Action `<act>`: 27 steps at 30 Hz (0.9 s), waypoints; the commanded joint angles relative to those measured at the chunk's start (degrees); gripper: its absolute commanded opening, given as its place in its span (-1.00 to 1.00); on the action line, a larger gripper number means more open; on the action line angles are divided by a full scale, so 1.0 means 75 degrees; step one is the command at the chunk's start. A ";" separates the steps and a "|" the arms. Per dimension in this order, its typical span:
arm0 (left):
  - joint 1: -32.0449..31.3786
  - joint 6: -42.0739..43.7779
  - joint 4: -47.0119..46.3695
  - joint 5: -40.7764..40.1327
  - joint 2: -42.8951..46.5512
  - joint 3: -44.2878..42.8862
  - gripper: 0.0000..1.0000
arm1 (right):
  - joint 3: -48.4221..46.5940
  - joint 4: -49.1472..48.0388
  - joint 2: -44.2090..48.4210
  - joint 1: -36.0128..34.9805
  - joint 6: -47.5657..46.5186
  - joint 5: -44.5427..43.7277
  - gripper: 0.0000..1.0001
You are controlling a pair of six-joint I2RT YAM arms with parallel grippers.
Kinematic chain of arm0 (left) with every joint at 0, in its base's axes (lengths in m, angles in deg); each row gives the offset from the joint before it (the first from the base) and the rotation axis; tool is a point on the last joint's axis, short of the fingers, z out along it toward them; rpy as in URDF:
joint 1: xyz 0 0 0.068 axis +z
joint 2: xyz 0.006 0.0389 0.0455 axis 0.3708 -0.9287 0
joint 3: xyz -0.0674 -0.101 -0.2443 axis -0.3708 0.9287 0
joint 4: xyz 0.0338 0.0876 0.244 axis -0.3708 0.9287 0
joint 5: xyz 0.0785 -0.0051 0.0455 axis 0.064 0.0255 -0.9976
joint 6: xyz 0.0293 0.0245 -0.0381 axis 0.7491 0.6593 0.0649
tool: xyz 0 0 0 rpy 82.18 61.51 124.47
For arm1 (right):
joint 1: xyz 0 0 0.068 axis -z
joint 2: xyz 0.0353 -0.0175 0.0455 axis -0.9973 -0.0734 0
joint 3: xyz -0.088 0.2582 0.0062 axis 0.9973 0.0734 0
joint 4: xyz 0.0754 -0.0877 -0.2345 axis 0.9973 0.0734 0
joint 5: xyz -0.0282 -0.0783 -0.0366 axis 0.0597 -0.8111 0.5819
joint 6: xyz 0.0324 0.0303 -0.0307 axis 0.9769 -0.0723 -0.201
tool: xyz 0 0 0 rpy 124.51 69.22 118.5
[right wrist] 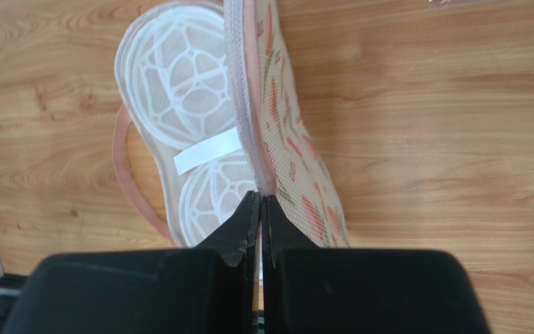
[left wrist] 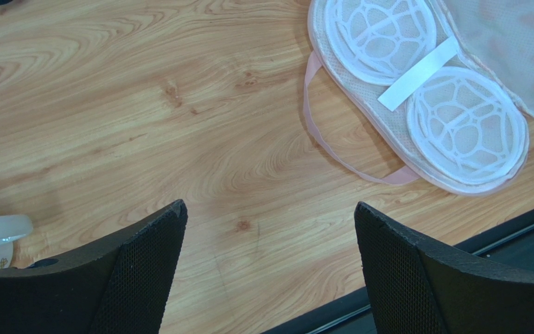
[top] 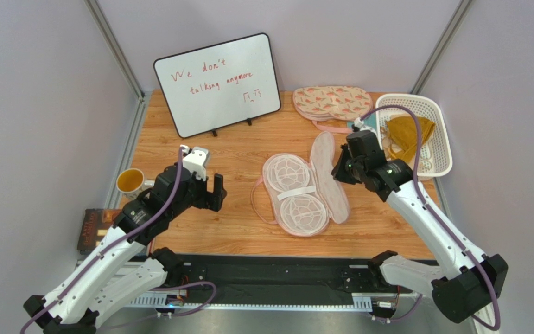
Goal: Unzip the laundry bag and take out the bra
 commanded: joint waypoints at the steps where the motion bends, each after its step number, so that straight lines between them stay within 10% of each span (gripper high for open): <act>1: 0.0034 -0.0004 -0.0044 -0.0075 0.0120 -0.0026 0.91 | -0.0501 0.0006 -0.0230 -0.0911 0.0507 -0.0680 -1.00; 27: 0.0034 -0.0028 -0.0032 -0.0099 0.0120 -0.0014 0.91 | -0.1954 -0.0674 -0.3745 -0.3830 0.0953 -0.1254 -1.00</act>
